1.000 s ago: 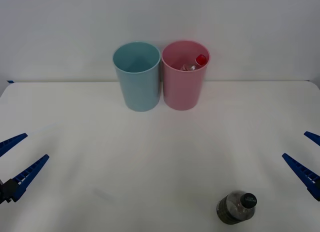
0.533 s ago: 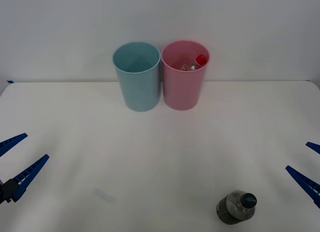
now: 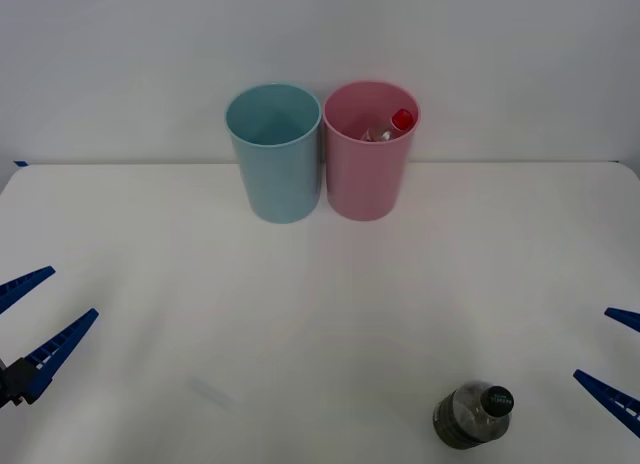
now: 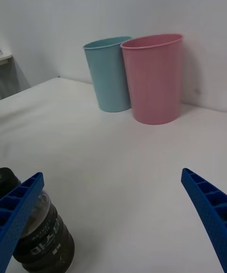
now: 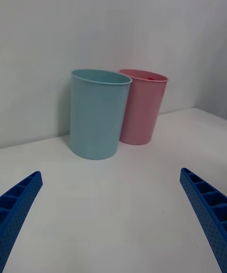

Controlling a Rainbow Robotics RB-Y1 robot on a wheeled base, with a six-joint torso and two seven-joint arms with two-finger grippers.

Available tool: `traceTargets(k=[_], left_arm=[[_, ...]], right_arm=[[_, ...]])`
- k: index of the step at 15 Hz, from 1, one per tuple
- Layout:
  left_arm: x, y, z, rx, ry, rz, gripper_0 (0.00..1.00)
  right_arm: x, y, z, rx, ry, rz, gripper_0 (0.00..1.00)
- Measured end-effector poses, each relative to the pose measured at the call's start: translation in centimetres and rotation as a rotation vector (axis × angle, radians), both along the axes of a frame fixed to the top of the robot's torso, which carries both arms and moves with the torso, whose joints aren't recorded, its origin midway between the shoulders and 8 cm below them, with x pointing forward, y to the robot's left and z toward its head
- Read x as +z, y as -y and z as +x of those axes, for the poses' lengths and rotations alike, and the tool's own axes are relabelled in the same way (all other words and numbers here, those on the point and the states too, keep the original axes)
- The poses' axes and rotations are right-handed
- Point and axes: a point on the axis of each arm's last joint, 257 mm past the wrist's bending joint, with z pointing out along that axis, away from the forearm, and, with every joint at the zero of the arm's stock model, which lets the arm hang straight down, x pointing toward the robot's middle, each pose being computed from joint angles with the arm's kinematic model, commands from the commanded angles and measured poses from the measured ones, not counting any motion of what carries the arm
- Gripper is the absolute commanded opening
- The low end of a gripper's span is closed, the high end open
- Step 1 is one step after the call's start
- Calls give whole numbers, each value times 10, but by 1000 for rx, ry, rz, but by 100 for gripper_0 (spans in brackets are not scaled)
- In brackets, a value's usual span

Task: Grasp the object on the table and drop it into the matching bin: aluminum can to the light blue bin, PET bottle to the pink bin.

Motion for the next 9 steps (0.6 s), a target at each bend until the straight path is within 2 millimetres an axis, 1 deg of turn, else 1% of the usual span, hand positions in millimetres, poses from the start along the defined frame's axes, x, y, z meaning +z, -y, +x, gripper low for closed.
traceTargets(k=[6, 9], left_arm=[[0, 0, 0, 0, 0, 0, 100], [0, 0, 0, 0, 0, 0, 100]], right_arm=[[-11, -2, -23, 99, -25, -91, 100], [-23, 3, -31, 145, -28, -137, 100]])
